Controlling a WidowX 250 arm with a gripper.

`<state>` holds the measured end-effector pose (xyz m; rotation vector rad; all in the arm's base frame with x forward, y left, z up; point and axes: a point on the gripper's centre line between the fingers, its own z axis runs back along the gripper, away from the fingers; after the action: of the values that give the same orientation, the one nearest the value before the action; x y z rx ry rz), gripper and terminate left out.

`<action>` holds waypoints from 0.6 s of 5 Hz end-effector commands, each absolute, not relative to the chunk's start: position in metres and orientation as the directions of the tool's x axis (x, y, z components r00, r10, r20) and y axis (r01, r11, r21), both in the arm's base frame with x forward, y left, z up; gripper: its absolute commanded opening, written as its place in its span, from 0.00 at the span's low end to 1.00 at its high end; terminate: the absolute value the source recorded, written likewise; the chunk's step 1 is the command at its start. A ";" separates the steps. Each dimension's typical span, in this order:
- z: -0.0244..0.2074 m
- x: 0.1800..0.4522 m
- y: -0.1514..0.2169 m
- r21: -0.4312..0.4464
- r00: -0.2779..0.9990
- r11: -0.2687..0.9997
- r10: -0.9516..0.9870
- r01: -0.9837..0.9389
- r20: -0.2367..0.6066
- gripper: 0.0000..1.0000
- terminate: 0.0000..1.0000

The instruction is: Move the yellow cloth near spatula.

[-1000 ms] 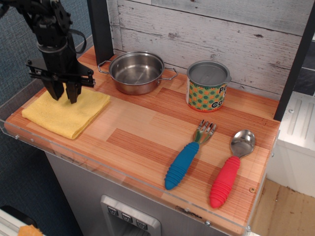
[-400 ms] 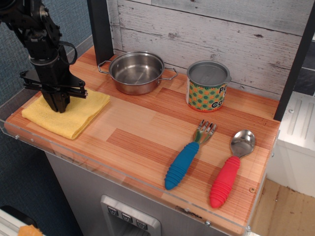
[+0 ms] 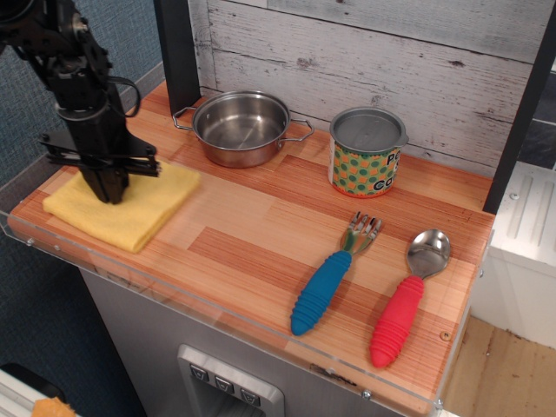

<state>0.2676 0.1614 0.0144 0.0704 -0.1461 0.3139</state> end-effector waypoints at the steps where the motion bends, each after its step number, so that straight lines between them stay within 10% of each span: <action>1: 0.038 0.279 0.124 0.026 0.946 0.965 0.250 -0.261 0.206 0.00 0.00; 3: 0.038 0.288 0.092 0.050 0.943 0.968 0.226 -0.245 0.243 0.00 0.00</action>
<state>0.2828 0.0888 0.0227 0.0697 -0.1842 0.2359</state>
